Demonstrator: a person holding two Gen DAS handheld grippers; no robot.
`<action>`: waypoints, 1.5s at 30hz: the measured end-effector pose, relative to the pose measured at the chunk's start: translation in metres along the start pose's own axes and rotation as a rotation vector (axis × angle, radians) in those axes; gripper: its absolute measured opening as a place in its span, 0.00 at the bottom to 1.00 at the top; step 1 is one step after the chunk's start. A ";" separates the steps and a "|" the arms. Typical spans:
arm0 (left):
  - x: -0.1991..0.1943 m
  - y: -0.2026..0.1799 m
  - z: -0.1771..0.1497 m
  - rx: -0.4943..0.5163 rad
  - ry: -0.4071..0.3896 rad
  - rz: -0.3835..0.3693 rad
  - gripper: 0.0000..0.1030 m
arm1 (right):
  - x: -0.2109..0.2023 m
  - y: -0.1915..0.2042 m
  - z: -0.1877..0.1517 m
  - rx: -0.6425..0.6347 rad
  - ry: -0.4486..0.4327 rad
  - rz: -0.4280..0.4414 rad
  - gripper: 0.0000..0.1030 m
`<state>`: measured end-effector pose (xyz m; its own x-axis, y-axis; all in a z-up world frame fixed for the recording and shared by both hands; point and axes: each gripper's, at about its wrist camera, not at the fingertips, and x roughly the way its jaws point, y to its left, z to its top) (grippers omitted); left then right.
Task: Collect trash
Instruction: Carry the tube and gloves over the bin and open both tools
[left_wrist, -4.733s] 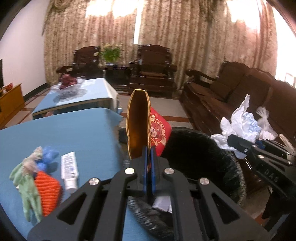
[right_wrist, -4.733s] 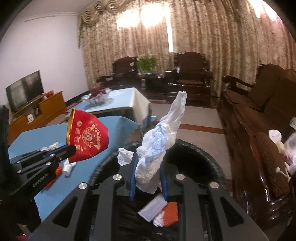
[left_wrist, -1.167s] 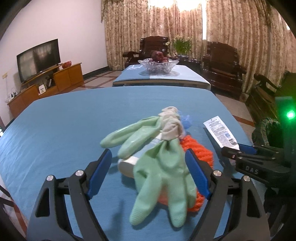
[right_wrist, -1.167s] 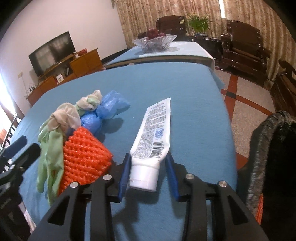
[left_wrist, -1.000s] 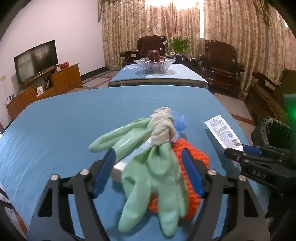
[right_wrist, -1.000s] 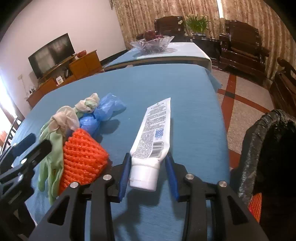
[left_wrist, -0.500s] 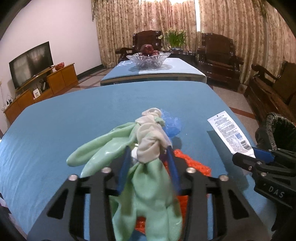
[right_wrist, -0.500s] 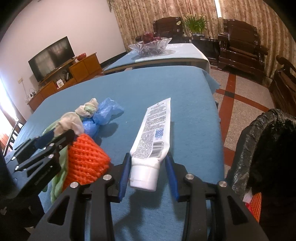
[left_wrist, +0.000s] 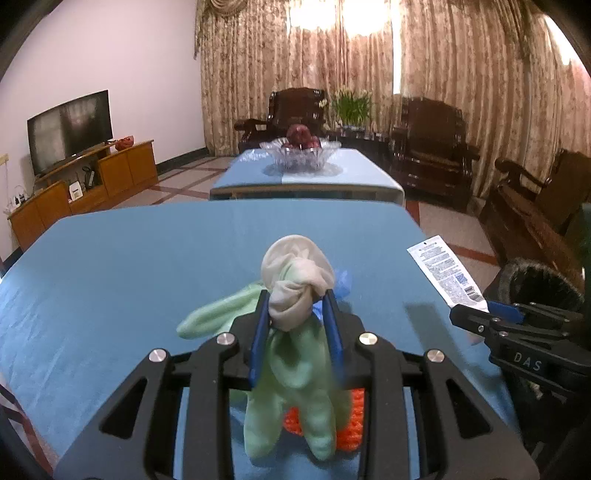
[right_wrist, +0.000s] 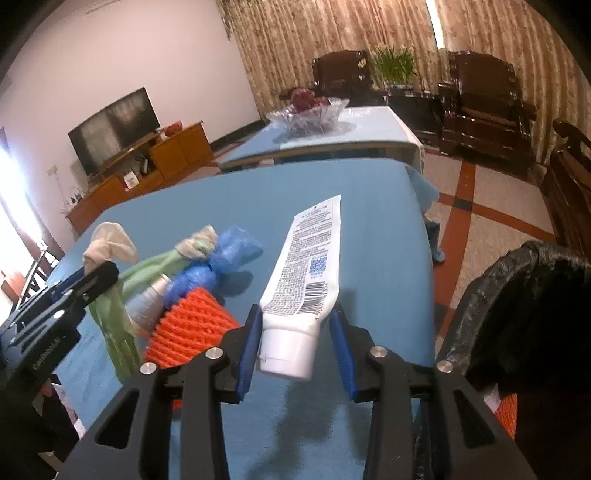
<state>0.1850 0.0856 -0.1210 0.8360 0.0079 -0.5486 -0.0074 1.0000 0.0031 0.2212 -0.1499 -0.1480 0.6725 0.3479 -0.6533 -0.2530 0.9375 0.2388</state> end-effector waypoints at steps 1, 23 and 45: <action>-0.005 0.001 0.003 -0.002 -0.008 -0.003 0.26 | -0.004 0.001 0.002 -0.002 -0.007 0.004 0.36; -0.071 -0.050 0.052 0.016 -0.151 -0.112 0.26 | -0.110 0.004 0.040 -0.043 -0.195 0.004 0.36; -0.072 -0.187 0.061 0.096 -0.152 -0.407 0.25 | -0.213 -0.089 0.024 0.049 -0.295 -0.222 0.36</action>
<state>0.1595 -0.1017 -0.0316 0.8318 -0.3931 -0.3919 0.3836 0.9174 -0.1060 0.1178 -0.3077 -0.0128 0.8805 0.1159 -0.4597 -0.0500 0.9869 0.1531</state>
